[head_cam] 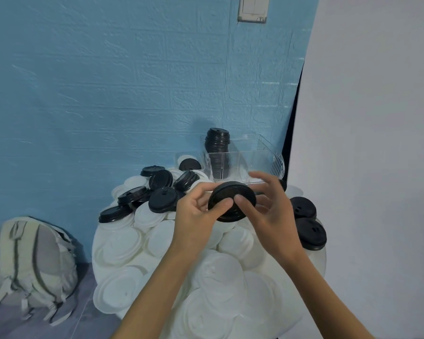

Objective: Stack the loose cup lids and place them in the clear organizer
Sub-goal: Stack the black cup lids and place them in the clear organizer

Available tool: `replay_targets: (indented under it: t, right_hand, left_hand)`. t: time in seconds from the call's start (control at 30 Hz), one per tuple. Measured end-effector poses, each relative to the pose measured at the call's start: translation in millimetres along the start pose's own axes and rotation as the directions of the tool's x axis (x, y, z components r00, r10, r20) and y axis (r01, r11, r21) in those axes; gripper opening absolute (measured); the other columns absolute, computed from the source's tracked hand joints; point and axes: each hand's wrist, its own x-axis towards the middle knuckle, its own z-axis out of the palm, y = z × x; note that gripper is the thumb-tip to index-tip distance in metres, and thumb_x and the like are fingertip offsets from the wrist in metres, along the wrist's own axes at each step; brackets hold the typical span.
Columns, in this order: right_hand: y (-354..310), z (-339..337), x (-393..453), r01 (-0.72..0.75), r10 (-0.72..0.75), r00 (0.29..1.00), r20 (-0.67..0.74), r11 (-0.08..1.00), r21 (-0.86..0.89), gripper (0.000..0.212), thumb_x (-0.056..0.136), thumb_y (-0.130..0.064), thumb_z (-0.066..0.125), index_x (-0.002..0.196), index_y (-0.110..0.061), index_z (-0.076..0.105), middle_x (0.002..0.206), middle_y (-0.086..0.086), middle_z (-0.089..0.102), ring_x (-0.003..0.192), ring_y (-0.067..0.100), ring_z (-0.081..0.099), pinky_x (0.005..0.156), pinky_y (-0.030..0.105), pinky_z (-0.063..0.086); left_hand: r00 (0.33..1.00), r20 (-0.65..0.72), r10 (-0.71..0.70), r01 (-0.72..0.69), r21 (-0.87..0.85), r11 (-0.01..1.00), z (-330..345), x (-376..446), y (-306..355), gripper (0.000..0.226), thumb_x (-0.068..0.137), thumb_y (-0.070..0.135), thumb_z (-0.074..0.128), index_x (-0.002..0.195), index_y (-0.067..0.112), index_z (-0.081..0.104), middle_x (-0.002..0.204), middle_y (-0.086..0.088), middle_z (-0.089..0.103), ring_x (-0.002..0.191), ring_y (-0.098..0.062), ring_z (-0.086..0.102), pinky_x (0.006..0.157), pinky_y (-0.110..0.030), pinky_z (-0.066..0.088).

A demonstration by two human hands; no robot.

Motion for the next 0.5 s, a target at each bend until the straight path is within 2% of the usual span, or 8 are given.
replay_targets:
  t: [0.1,0.17,0.23,0.33,0.4,0.5]
  right_hand:
    - [-1.9,6.4,5.8,0.064,-0.069,0.997,-0.038,0.991,-0.118,0.023,0.088,-0.014,0.078,0.1,-0.032,0.07,0.091,-0.017,0.073,0.088,0.005,0.07,0.076,0.017,0.054]
    - [-2.6,9.8,8.6,0.124,-0.141,0.988,-0.06,0.965,-0.232,0.025,0.087,-0.01,0.078,0.096,-0.033,0.07,0.087,-0.021,0.072,0.089,0.0,0.067,0.074,0.013,0.051]
    - [-0.5,9.8,10.5,0.198,-0.227,0.973,-0.046,0.917,-0.347,0.027,0.086,-0.006,0.078,0.097,-0.029,0.073,0.09,-0.023,0.069,0.088,-0.001,0.065,0.077,0.016,0.051]
    - [9.0,4.9,9.6,0.36,-0.371,0.927,0.05,0.846,-0.393,0.032,0.08,0.004,0.077,0.099,-0.021,0.076,0.094,-0.015,0.071,0.091,0.003,0.063,0.082,0.021,0.051]
    - [14.0,1.8,7.0,0.424,-0.424,0.902,0.087,0.824,-0.376,0.037,0.076,0.01,0.076,0.098,-0.019,0.076,0.096,-0.011,0.071,0.093,0.009,0.064,0.084,0.022,0.052]
    - [17.9,1.2,2.4,0.47,-0.469,0.879,0.086,0.82,-0.327,0.041,0.072,0.014,0.077,0.097,-0.018,0.077,0.102,-0.01,0.07,0.097,0.01,0.066,0.086,0.018,0.052]
  left_hand:
    - [0.998,-0.026,-0.059,0.057,-0.04,0.998,4.2,-0.1,4.5,0.033,0.091,-0.003,0.069,0.116,0.018,0.071,0.1,0.0,0.078,0.098,-0.012,0.073,0.088,-0.028,0.059]
    - [0.986,0.013,-0.168,0.168,-0.142,0.976,6.1,-2.9,7.3,0.041,0.095,0.002,0.064,0.124,0.031,0.068,0.106,-0.002,0.076,0.106,-0.015,0.072,0.093,-0.033,0.059]
    - [0.961,0.095,-0.26,0.275,-0.23,0.934,4.3,-3.5,8.6,0.045,0.089,0.014,0.069,0.127,0.038,0.065,0.112,-0.004,0.075,0.111,-0.018,0.071,0.098,-0.037,0.057]
    - [0.943,0.186,-0.274,0.302,-0.141,0.943,-3.8,-0.7,3.0,0.068,0.065,0.037,0.086,0.13,0.036,0.065,0.116,-0.001,0.075,0.111,-0.016,0.072,0.103,-0.035,0.054]
    - [0.936,0.23,-0.265,0.283,-0.048,0.958,-7.7,1.8,-1.8,0.077,0.056,0.04,0.091,0.129,0.033,0.067,0.116,0.0,0.076,0.111,-0.015,0.072,0.102,-0.034,0.054]
    - [0.928,0.279,-0.245,0.26,-0.017,0.965,-11.8,3.7,-6.9,0.08,0.056,0.035,0.093,0.13,0.027,0.066,0.115,0.003,0.076,0.112,-0.016,0.071,0.099,-0.032,0.055]
